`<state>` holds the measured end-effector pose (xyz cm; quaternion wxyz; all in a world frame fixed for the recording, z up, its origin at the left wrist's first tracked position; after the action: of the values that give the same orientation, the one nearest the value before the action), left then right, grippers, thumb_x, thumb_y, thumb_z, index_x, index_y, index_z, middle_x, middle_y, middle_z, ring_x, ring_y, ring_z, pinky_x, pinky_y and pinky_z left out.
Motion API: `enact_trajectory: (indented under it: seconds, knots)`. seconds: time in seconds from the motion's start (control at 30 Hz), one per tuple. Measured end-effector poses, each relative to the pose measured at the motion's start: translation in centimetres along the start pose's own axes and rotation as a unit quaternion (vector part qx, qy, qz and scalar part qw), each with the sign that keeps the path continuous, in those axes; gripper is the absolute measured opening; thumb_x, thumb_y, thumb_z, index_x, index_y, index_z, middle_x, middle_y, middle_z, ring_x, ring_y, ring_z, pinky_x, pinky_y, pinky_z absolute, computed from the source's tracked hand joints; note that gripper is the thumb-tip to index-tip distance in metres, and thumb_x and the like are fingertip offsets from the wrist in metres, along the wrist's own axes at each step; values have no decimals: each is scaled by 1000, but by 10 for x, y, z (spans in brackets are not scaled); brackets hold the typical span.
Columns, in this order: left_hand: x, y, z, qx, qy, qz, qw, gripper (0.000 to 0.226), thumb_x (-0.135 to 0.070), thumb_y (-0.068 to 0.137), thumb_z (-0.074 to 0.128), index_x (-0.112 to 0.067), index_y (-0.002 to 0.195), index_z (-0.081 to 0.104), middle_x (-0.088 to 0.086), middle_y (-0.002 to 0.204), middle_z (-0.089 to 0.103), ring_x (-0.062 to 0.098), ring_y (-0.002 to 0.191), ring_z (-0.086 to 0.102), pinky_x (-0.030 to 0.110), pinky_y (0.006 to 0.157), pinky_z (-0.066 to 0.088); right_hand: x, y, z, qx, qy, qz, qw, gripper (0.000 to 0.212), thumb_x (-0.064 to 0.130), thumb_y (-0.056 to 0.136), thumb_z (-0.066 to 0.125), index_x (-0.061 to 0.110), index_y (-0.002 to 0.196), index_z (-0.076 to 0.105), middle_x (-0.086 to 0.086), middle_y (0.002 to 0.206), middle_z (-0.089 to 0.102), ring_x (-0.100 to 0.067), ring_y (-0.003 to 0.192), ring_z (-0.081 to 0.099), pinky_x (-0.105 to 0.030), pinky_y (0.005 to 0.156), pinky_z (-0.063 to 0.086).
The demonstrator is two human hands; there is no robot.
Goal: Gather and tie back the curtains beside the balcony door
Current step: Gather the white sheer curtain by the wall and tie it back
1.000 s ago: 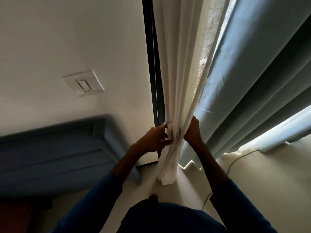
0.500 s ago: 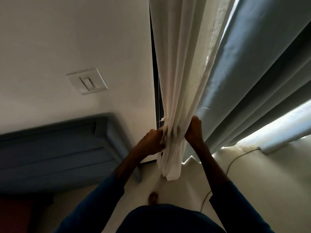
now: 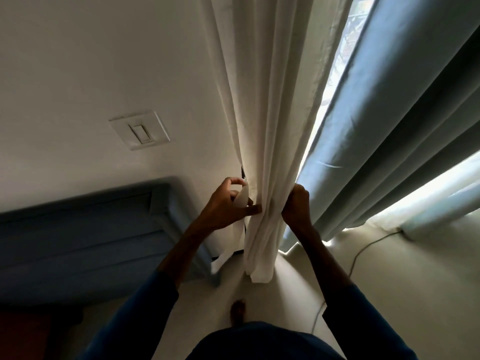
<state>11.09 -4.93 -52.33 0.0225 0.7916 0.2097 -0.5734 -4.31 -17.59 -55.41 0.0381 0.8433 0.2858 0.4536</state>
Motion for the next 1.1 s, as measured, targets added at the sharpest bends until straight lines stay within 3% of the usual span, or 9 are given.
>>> enact_trajectory:
  seconds: [0.13,0.23,0.33,0.47,0.57,0.7,0.9,1.03,1.1]
  knots:
    - [-15,-11,2,-43,167,107,979,77,-44,69,86,-23,128,42,-11,85,61,7,66,58,33,69,57,9,-3,-7,6,23,-21,1000,32,12,69,67,21,59,37,18,51,38,-9,48,39,-8,43,29]
    - [-23,-18,8,-70,330,162,927,96,-77,59,73,-23,129,38,-9,103,52,7,78,56,37,71,58,8,-3,-10,-2,17,13,1000,39,14,68,64,26,54,29,19,49,34,-8,46,36,-12,43,28]
    - [-31,-21,18,-135,311,150,929,104,-92,50,64,-26,128,46,-1,119,52,14,91,62,30,76,58,3,-4,-8,-7,-6,35,999,25,16,72,72,13,57,52,7,55,50,-16,51,51,-17,48,32]
    - [-39,-21,32,-211,217,168,938,81,-80,62,71,-22,118,62,-7,108,68,6,89,66,27,81,60,14,-14,-7,-36,5,34,999,32,27,76,56,-3,75,69,-8,62,64,-15,59,56,0,53,30]
    - [-42,-26,34,-218,206,166,940,63,-69,74,71,-21,115,66,-6,101,74,8,82,71,24,77,59,16,-18,-7,-35,-17,60,997,20,13,85,63,-5,81,70,-18,71,69,-32,64,67,-11,55,36]
    - [-44,-30,26,-257,241,150,924,41,-56,86,69,-19,103,74,-3,88,76,10,69,71,26,71,60,15,-20,-9,-31,2,96,995,38,36,96,65,2,78,68,-2,63,56,-25,55,55,-17,52,31]
    - [-53,-30,13,-295,319,72,898,46,-57,89,61,-13,90,75,1,76,74,18,66,69,28,74,53,24,-30,-33,-53,-31,99,993,45,48,92,66,23,61,44,13,50,40,-3,46,40,-9,48,32]
    - [-54,-26,20,-272,285,53,918,43,-55,86,65,-12,90,72,2,81,73,21,73,70,37,79,59,34,-49,-33,-37,-12,77,996,34,39,94,65,6,102,65,11,76,59,1,60,49,1,63,36]
    - [-55,-26,24,-257,261,54,929,43,-53,85,68,-11,91,72,3,83,74,20,74,71,34,79,59,38,-57,-25,1,7,53,999,41,36,98,59,4,123,57,0,96,68,-9,79,64,-13,72,48]
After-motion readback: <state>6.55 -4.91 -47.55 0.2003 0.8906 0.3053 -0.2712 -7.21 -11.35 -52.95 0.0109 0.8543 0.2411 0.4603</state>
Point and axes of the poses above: each hand's wrist, its own y-axis towards the middle knuckle, its own z-axis out of the palm, x = y × z, the point moved 5 cm from there along y, towards the middle knuckle
